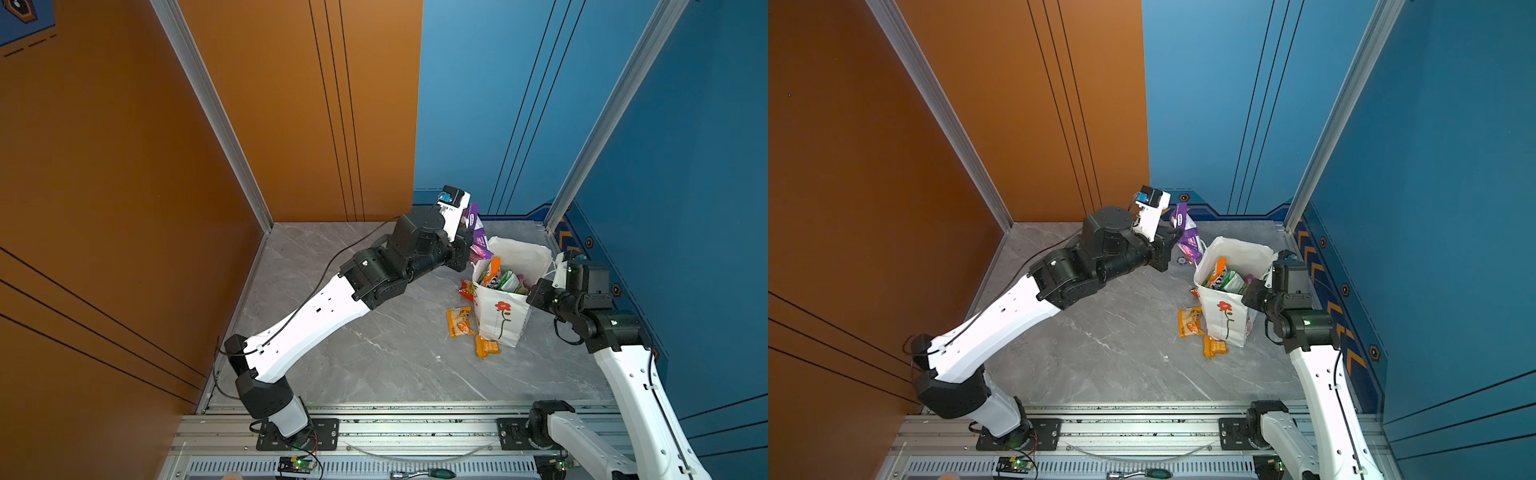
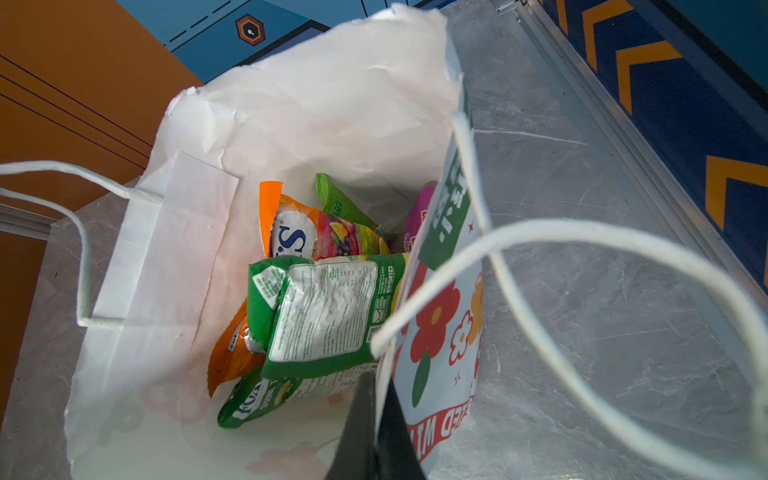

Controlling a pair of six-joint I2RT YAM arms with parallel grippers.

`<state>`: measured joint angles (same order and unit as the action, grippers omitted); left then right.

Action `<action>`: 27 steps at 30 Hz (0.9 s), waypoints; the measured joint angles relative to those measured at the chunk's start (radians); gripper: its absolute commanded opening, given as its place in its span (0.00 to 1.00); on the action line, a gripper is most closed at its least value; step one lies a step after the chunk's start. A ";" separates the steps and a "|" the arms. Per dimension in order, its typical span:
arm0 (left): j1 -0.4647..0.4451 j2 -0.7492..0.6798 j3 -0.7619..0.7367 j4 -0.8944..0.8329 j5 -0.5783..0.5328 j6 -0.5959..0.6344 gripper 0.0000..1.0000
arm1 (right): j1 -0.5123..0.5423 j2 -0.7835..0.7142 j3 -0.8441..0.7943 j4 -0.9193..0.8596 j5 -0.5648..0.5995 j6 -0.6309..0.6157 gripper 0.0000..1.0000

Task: Place the snacks into the paper bag
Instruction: 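Carry the purple candy bag with the left gripper over the paper bag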

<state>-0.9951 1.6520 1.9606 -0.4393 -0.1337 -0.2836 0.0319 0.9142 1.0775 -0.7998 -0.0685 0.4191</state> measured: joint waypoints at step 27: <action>-0.044 0.401 0.423 -0.119 0.192 0.011 0.00 | 0.038 -0.011 -0.015 0.031 -0.022 0.004 0.00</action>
<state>-1.0389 2.0525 2.3836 -0.5579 0.0582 -0.2722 0.0696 0.9028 1.0626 -0.7689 -0.0906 0.4232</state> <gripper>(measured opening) 0.045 0.046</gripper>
